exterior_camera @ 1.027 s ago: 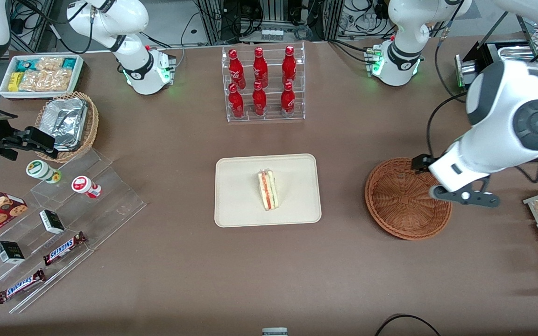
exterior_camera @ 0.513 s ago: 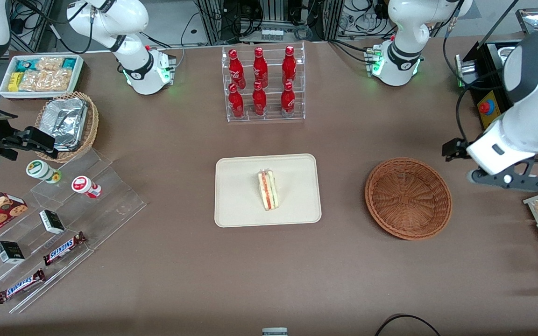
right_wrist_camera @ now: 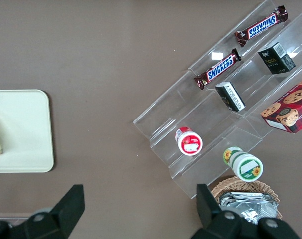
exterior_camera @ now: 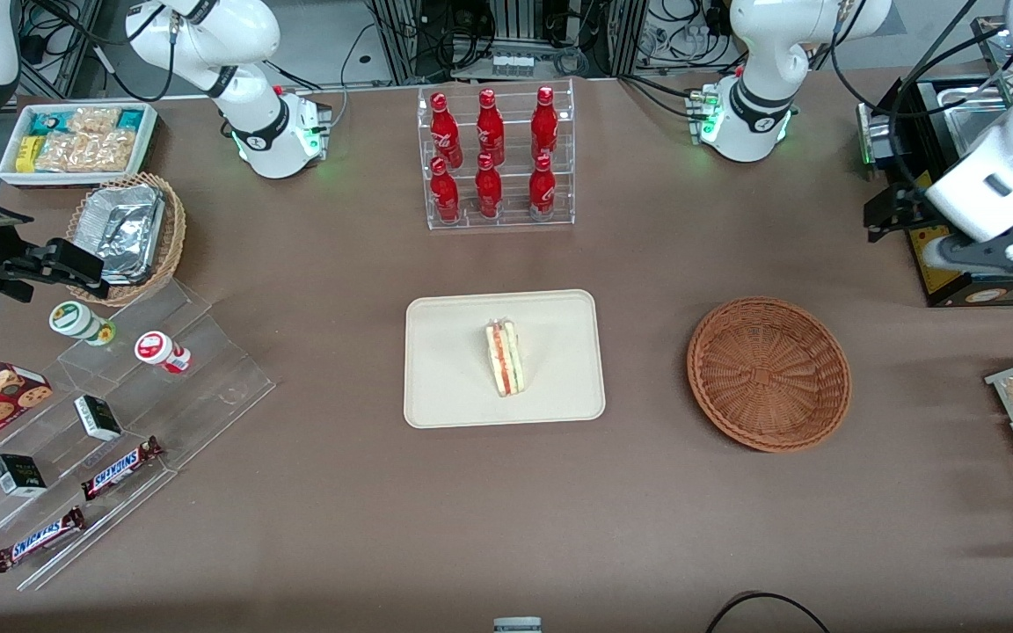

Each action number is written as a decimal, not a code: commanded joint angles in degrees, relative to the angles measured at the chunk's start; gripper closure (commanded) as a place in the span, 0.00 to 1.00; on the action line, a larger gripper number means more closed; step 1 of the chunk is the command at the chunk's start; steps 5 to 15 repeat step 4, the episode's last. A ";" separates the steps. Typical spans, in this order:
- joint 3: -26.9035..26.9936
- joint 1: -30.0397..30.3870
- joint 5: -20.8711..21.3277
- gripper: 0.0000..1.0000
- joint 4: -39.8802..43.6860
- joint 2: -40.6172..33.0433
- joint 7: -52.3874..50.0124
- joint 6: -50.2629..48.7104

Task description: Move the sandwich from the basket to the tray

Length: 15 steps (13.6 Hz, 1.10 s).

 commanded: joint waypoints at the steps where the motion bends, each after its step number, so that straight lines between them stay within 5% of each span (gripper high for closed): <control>1: 2.39 -0.75 -2.46 0.00 -1.52 -1.80 1.05 0.03; 15: 2.39 -0.83 -2.64 0.00 -2.31 -1.09 1.05 0.56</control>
